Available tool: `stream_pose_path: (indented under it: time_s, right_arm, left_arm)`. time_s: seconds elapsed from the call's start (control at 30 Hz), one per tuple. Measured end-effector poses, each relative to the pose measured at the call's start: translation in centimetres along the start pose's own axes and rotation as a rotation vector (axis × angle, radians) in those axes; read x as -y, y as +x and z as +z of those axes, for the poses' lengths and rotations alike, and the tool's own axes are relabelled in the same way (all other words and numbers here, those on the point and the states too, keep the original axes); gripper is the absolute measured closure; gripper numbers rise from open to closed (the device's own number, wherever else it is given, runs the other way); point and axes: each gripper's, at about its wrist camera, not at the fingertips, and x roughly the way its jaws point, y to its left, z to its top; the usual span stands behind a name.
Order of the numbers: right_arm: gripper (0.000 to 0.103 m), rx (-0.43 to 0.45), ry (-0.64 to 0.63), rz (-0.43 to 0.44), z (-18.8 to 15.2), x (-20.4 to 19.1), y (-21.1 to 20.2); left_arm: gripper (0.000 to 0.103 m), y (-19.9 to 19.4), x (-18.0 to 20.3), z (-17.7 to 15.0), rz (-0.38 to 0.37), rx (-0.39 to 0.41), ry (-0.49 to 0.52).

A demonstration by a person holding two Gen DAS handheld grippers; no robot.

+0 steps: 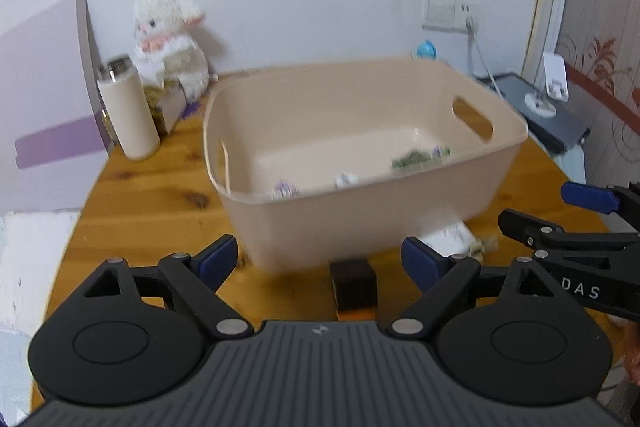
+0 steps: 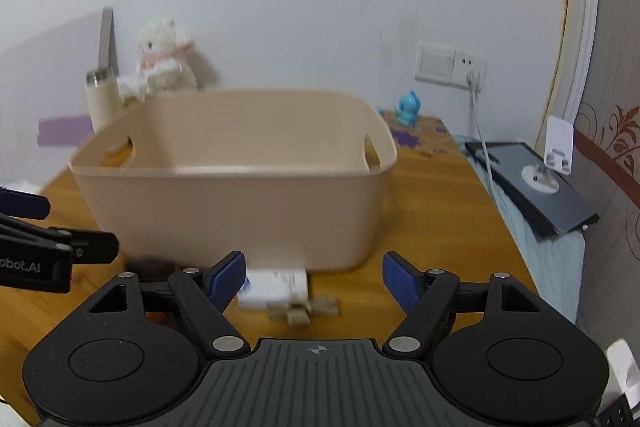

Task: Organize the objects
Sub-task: 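Grasp the orange toy with the left tool while the right tool grasps the figurine keychain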

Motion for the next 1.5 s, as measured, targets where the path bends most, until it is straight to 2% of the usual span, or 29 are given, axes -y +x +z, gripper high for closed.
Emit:
stream_pose_path:
  time_s: [0.23,0.53,0.6,0.7,0.8,0.93,0.97,1.03,1.1,1.17,1.2,1.3,1.5]
  right_arm:
    - [0.025,-0.077,0.018,0.006,-2.2,0.9,2.1]
    - [0.022,-0.136,-0.008,0.032,-3.0,0.2,5.2]
    - [0.022,-0.143,0.003,0.047,-3.0,0.2,5.8]
    - [0.022,-0.153,0.01,0.054,-2.8,0.1,6.8]
    - [0.021,-0.138,0.007,0.049,-2.8,-0.1,7.4]
    - [0.027,-0.119,0.005,0.052,-2.8,-0.3,7.5]
    - [0.031,-0.116,0.0,0.058,-2.8,-0.3,7.4]
    - [0.046,-0.109,-0.01,0.067,-2.9,-0.6,7.1]
    - [0.048,-0.108,-0.015,0.067,-2.9,-0.7,6.9]
    - [0.048,-0.106,-0.019,0.063,-3.0,-0.9,6.7]
    - [0.048,-0.106,-0.022,0.061,-3.1,-0.9,6.5]
    - [0.048,-0.104,-0.035,0.054,-3.4,-1.2,5.9]
    - [0.048,-0.073,-0.029,0.046,-3.5,-1.0,3.8]
  left_arm:
    - [0.013,2.4,0.4,-2.7,-0.009,-0.103,0.037]
    - [0.014,5.1,-1.3,-4.4,-0.061,-0.22,-0.003]
    - [0.015,5.7,-1.6,-4.6,-0.066,-0.239,-0.011]
    - [0.022,6.5,-1.9,-4.9,-0.073,-0.263,-0.019]
    - [0.025,6.6,-1.8,-4.9,-0.068,-0.253,0.006]
    - [0.037,6.5,-1.5,-4.9,-0.075,-0.237,0.025]
    - [0.044,6.4,-1.4,-4.8,-0.079,-0.232,0.027]
    - [0.049,6.4,-1.2,-4.8,-0.085,-0.228,0.037]
    - [0.058,6.2,-1.1,-4.8,-0.092,-0.227,0.039]
    - [0.079,6.0,-0.8,-4.8,-0.106,-0.228,0.044]
    - [0.083,5.9,-0.7,-4.8,-0.118,-0.228,0.047]
    - [0.092,5.7,-0.5,-5.0,-0.131,-0.22,0.051]
    - [0.093,4.8,-0.7,-5.6,-0.155,-0.219,0.042]
